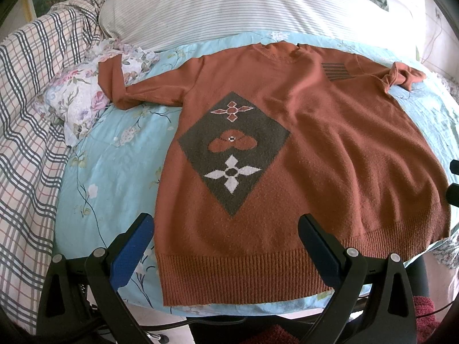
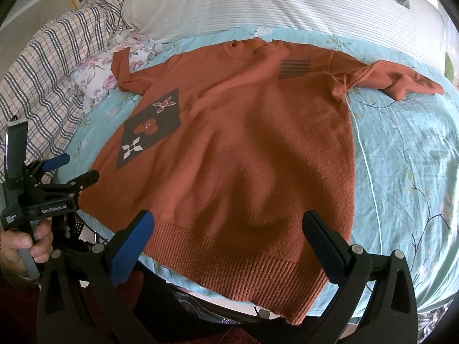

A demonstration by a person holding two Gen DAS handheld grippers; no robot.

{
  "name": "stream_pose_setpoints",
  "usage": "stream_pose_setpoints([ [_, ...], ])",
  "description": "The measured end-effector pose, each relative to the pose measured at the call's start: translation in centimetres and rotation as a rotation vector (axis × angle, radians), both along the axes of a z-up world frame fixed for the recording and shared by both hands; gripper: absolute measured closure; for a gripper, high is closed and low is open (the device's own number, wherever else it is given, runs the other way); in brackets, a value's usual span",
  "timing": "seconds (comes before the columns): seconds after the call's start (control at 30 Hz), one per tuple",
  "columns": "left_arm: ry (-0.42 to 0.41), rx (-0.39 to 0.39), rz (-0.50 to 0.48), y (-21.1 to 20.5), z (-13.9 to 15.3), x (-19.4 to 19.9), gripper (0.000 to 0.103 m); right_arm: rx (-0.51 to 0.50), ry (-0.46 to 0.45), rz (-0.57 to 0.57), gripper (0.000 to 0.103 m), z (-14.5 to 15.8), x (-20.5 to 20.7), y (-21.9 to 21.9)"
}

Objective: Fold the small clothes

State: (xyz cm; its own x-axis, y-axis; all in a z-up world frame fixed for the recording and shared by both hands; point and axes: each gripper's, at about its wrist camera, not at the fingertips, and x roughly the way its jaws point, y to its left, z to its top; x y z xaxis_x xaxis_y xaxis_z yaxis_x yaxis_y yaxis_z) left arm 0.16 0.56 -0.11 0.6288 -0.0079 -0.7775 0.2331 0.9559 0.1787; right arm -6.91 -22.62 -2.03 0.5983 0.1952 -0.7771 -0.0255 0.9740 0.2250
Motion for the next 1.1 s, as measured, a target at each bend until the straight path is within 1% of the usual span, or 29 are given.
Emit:
stream_pose_setpoints([
  [0.33,-0.002,-0.002,-0.001,0.1,-0.1,0.0,0.002,0.004,0.012,0.0,0.0,0.1,0.0,0.1],
  [0.4,-0.004,-0.001,-0.002,0.0,0.0,0.0,0.002,0.001,0.001,0.0,0.0,0.2,0.0,0.1],
  [0.57,0.008,0.0,-0.004,-0.3,0.1,0.2,0.002,0.005,0.012,-0.006,0.0,0.6,0.2,0.0],
  [0.6,0.008,-0.002,-0.004,-0.3,0.1,0.2,0.002,-0.008,-0.022,-0.007,0.0,0.5,0.2,-0.1],
  [0.63,0.009,-0.003,-0.005,-0.4,0.1,0.3,0.002,-0.023,-0.078,-0.008,0.0,0.4,0.1,-0.1],
  [0.7,0.01,-0.002,-0.007,-0.5,0.0,0.4,0.002,-0.023,-0.104,-0.011,0.0,0.4,0.2,-0.2],
  [0.73,0.009,0.0,-0.008,-0.6,-0.1,0.5,0.002,-0.012,-0.083,-0.013,0.0,0.4,0.3,-0.3],
  [0.77,0.009,0.0,-0.009,-0.7,-0.1,0.6,0.002,0.006,-0.037,-0.016,0.0,0.3,0.5,-0.5],
  [0.8,0.01,0.0,-0.011,-0.7,-0.2,0.7,0.002,0.009,-0.023,-0.018,0.0,0.2,0.6,-0.6],
  [0.9,0.029,-0.007,-0.014,-0.8,-0.4,1.2,0.002,0.023,-0.015,-0.028,0.0,-0.1,0.9,-1.2],
  [0.93,0.043,-0.008,-0.014,-0.8,-0.4,1.4,0.002,0.026,-0.02,-0.036,0.0,-0.1,0.9,-1.5],
  [0.97,0.058,-0.011,-0.015,-0.8,-0.5,1.7,0.002,0.028,-0.051,-0.043,0.0,0.0,0.9,-2.0],
  [1.0,0.077,-0.016,-0.016,-0.8,-0.6,1.9,0.002,0.035,-0.052,-0.052,0.0,0.0,0.9,-2.4],
  [1.1,0.077,-0.015,-0.017,-1.1,-0.8,2.6,0.002,0.069,-0.067,-0.096,0.0,0.1,1.0,-4.5],
])
